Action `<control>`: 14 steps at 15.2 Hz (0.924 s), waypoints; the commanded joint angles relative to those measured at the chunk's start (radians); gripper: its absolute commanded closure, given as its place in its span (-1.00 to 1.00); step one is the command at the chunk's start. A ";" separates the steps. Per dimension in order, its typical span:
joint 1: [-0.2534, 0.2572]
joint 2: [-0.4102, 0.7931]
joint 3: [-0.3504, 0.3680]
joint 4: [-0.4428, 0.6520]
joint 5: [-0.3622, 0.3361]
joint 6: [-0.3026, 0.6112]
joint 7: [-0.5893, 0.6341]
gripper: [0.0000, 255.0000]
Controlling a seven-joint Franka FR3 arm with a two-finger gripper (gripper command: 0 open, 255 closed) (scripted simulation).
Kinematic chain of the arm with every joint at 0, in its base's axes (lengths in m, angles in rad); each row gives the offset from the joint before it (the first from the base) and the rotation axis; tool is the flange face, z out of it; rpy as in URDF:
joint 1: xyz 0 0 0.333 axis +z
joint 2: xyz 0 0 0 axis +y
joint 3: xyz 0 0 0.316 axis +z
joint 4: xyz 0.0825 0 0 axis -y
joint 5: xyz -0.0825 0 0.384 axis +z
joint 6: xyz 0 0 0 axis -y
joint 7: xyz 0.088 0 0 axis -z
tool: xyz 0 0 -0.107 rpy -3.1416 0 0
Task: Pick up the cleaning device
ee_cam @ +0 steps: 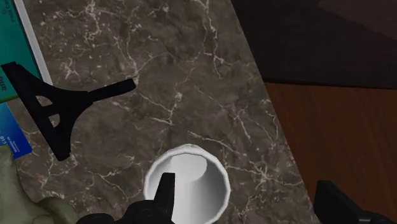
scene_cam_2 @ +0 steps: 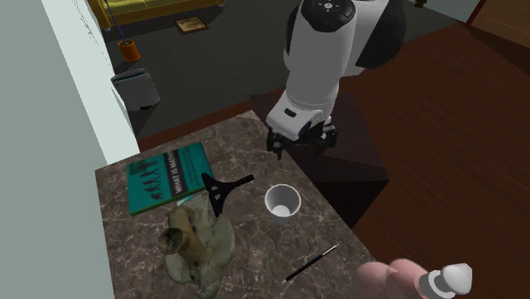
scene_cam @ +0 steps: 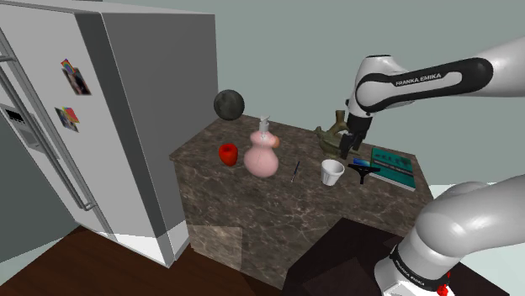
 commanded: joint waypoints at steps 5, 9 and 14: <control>-0.065 0.143 -0.090 0.004 -0.061 0.155 -0.071 -1.00; -0.100 0.263 -0.151 0.031 -0.081 0.260 -0.122 -1.00; -0.133 0.428 -0.223 0.091 -0.069 0.380 -0.200 -1.00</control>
